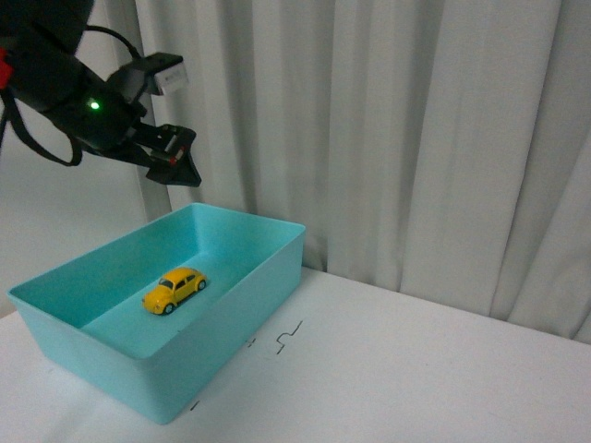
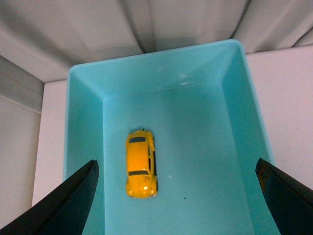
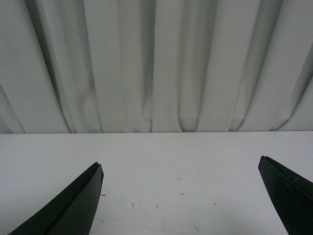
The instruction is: Wind up and store yellow beetle toy
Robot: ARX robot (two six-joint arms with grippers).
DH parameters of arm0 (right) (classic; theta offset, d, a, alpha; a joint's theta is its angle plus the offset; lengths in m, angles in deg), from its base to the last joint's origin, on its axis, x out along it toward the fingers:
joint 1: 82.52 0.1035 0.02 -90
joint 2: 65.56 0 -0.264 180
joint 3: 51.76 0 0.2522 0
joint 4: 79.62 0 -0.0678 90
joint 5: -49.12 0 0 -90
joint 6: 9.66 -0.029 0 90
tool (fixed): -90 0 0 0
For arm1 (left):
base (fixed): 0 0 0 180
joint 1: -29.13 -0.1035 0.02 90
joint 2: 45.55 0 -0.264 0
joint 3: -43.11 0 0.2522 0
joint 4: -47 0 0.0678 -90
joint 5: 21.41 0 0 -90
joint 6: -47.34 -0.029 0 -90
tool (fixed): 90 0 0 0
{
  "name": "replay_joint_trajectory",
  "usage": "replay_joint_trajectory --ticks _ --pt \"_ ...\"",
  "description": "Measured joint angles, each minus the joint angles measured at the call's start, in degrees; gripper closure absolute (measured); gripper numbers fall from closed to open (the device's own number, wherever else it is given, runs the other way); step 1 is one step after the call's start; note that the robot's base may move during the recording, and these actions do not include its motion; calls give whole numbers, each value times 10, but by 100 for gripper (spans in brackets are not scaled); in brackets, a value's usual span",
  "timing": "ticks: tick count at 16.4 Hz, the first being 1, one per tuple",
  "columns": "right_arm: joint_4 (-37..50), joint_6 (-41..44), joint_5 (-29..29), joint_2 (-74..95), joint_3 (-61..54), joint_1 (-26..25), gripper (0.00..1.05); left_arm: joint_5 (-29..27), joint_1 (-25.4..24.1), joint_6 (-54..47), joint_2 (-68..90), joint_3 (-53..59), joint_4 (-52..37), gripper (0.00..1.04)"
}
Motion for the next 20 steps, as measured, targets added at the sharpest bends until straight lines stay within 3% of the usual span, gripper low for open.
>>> replay_joint_trajectory --ticks 1,2,3,5,6,7,11,17,19,20 --pt "0 0 0 0 0 0 7 15 -5 0 -50 41 -2 7" --pt "0 0 0 0 0 0 7 51 -7 32 -111 122 -157 13" --pt "0 0 0 0 0 0 7 68 -5 75 -155 180 -256 20" --pt "0 0 0 0 0 0 7 57 29 196 -327 369 -448 44" --pt "0 0 0 0 0 0 7 47 45 220 -393 422 -447 53" --pt "0 0 0 0 0 0 7 45 48 223 -405 432 -449 55" --pt "0 0 1 0 0 0 7 -31 115 257 -535 567 -458 102" --pt "0 0 0 0 0 0 7 -96 184 261 -645 650 -433 103" --pt "0 0 0 0 0 0 7 -153 244 261 -680 663 -415 103" --pt "0 0 0 0 0 0 7 -153 248 261 -697 671 -404 103"
